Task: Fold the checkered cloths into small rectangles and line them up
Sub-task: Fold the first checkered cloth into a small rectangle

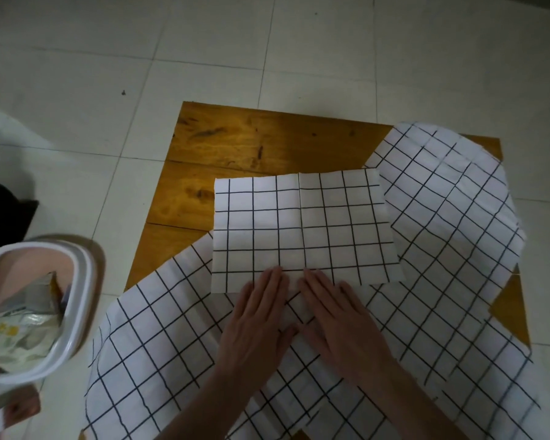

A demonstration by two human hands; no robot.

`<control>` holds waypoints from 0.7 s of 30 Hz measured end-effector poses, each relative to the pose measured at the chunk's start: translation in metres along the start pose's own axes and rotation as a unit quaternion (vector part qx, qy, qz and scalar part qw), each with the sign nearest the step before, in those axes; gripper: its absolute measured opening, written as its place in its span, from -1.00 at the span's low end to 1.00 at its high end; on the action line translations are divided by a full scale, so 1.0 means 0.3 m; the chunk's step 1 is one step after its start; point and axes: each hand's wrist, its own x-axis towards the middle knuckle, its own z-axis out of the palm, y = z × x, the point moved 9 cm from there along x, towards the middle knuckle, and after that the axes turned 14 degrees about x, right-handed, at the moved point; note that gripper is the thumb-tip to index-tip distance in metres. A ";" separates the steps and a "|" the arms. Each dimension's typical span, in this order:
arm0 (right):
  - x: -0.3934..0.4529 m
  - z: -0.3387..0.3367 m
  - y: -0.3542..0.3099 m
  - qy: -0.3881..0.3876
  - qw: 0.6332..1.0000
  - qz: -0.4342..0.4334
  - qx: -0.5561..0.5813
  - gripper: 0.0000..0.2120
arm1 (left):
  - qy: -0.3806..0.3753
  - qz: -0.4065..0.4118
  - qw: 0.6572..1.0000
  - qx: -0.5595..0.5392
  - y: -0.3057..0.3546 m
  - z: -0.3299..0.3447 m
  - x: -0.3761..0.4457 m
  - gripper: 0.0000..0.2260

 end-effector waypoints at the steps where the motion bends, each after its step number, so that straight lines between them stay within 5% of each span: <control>1: -0.004 -0.001 0.005 -0.003 1.000 0.001 0.000 -0.34 | -0.001 0.001 1.000 0.002 -0.006 0.001 -0.005 -0.33; 21: -0.146 -0.114 0.334 0.034 0.981 0.173 0.084 -0.29 | -0.032 -0.038 0.999 0.021 -0.092 0.005 -0.045 -0.32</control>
